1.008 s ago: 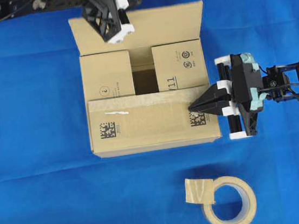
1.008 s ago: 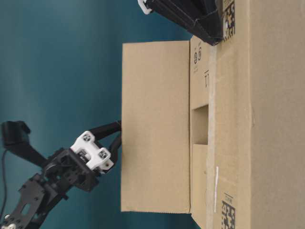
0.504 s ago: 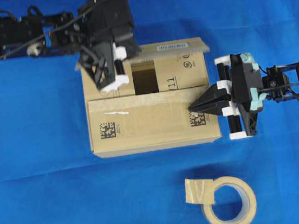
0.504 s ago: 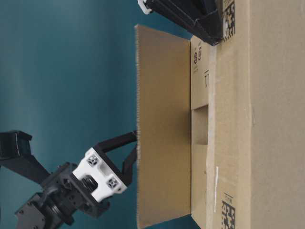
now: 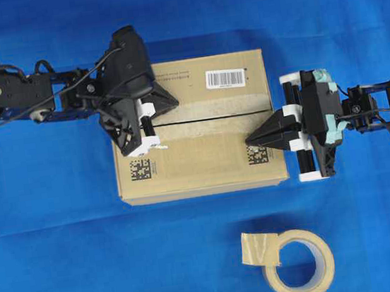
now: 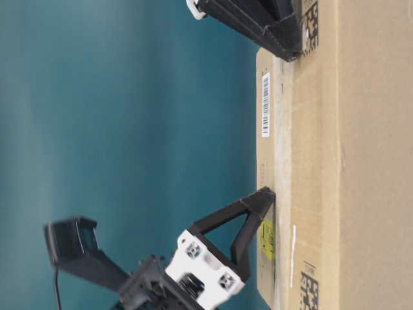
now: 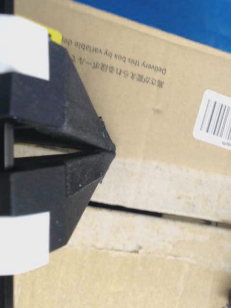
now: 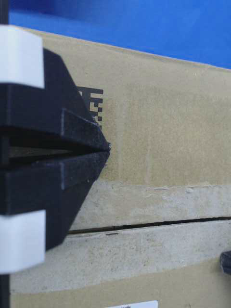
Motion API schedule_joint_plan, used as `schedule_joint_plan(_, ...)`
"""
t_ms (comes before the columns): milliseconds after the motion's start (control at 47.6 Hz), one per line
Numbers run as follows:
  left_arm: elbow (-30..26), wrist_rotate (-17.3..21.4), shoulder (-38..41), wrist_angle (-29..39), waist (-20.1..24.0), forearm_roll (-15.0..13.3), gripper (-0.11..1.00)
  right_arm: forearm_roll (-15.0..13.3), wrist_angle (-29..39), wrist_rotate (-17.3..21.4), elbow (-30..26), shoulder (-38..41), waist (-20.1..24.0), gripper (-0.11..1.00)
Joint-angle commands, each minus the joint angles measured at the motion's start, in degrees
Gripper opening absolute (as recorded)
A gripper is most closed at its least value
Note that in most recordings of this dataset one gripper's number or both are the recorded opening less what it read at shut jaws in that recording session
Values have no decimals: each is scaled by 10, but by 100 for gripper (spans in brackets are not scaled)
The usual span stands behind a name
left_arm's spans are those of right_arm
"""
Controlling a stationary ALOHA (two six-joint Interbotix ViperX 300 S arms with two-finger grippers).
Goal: Close the cardboard box.
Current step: 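Fold the back flap forward and down with the left gripper, then press both grippers along the seam of the closed top flaps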
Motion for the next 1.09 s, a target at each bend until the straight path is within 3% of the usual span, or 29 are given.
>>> schedule_joint_plan(0,9,-1,-9,-16,-9,-1,0,2,-6,-1,-10,-2,1,0)
schedule_joint_plan(210,21,-1,-12,-32,-15,-1,0,2,-7,-1,-11,-2,-6,0)
schedule_joint_plan(609,21,-1,-12,-34,-18,-1,0,2,-7,-2,-11,-2,-60,0)
schedule_joint_plan(1071,21,-1,-12,-34,-19,-1,0,2,-6,-3,-3,-2,-77,0)
